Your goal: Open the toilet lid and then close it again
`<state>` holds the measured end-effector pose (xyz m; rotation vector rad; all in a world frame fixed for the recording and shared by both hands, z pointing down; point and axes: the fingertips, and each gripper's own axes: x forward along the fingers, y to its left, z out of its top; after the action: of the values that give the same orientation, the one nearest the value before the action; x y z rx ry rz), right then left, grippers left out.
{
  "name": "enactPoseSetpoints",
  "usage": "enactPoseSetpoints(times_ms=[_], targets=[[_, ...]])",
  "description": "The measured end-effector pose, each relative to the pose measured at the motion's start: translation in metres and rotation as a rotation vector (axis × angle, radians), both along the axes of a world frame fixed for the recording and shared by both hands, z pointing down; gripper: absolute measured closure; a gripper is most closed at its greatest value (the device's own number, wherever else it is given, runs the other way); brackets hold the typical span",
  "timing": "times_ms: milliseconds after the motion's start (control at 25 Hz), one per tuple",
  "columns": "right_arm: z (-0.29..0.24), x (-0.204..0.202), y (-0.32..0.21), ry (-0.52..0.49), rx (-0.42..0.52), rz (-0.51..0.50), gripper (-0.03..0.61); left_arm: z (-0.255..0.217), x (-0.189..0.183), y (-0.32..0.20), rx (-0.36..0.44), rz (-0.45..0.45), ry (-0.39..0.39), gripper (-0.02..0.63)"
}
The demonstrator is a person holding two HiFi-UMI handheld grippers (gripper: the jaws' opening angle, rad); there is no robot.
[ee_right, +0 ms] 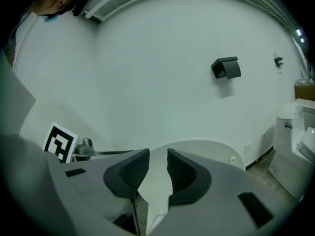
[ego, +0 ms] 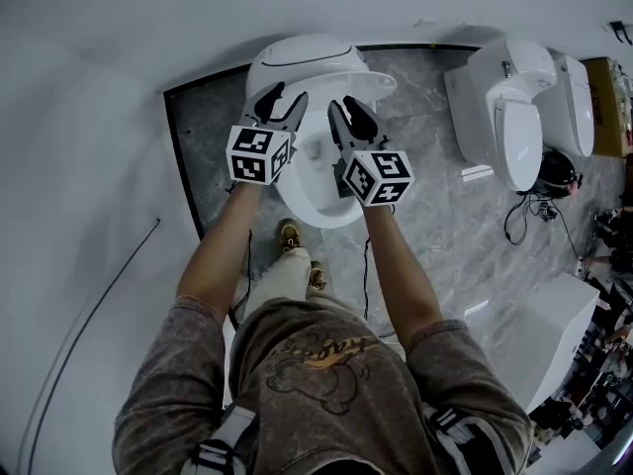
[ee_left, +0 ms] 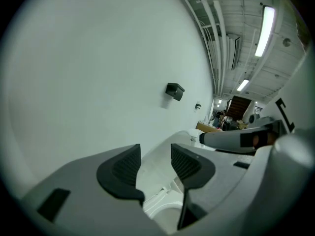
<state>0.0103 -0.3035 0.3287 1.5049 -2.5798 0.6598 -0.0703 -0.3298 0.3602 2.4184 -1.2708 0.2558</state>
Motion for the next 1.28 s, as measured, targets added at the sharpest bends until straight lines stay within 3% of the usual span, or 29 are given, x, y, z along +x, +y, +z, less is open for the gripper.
enactPoseSetpoints(times_ms=[160,600,1280], targets=[[0.008,0.005,0.003,0.007,-0.011,0.006,0.469,0.016,-0.002,-0.017,-0.025,0.007,-0.028,0.428],[0.017,0.024,0.008,0.018,-0.037,0.05,0.471,0.014,-0.003,-0.02,-0.023,-0.001,0.018,0.43],[0.031,0.033,0.08,0.059,-0.048,0.041,0.469,0.022,0.015,0.075,-0.028,0.002,0.038,0.471]])
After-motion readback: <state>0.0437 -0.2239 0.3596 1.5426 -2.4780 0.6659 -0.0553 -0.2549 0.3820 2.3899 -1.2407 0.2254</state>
